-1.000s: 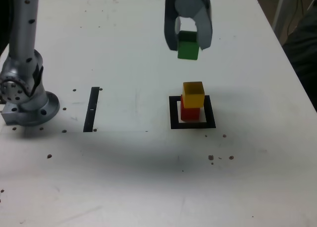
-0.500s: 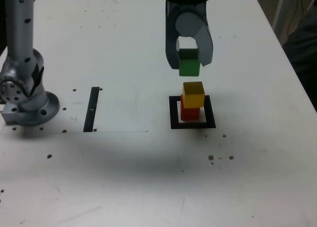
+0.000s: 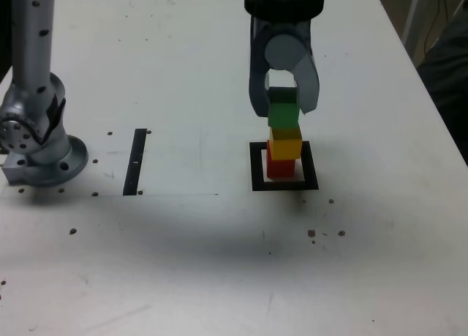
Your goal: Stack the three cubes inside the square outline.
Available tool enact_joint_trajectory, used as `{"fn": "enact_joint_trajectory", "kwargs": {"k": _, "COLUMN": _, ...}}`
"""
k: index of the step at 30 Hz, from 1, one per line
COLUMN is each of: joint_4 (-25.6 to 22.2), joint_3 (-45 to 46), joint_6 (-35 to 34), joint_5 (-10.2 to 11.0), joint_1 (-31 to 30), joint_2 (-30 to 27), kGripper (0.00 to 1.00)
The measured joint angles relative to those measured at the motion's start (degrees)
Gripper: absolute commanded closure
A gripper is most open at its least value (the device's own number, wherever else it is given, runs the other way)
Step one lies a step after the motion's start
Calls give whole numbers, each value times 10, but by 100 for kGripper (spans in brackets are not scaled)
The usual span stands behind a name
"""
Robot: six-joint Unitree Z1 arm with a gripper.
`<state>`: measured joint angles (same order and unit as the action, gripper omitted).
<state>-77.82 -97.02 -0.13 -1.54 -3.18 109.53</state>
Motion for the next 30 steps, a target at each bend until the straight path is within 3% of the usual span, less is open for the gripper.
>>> {"fn": "enact_joint_trajectory", "kwargs": {"k": 6, "joint_4": 3, "joint_3": 0, "joint_6": 0, "joint_5": -3, "joint_1": -2, "joint_2": 5, "kGripper": 72}}
{"fn": "enact_joint_trajectory", "kwargs": {"k": 8, "joint_4": 3, "joint_3": 0, "joint_6": 0, "joint_5": -4, "joint_1": -3, "joint_2": 7, "kGripper": 68}}
{"fn": "enact_joint_trajectory", "kwargs": {"k": 10, "joint_4": 5, "joint_3": 1, "joint_6": 0, "joint_5": -5, "joint_1": -3, "joint_2": 7, "kGripper": 51}}
{"fn": "enact_joint_trajectory", "kwargs": {"k": 13, "joint_4": 9, "joint_3": 8, "joint_6": 1, "joint_5": -8, "joint_1": -3, "joint_2": 9, "kGripper": 16}}
{"fn": "enact_joint_trajectory", "kwargs": {"k": 15, "joint_4": 14, "joint_3": 15, "joint_6": 3, "joint_5": -12, "joint_1": -3, "joint_2": 12, "kGripper": 2}}
{"fn": "enact_joint_trajectory", "kwargs": {"k": 30, "joint_4": 30, "joint_3": 25, "joint_6": 9, "joint_5": -16, "joint_1": -3, "joint_2": 12, "kGripper": 0}}
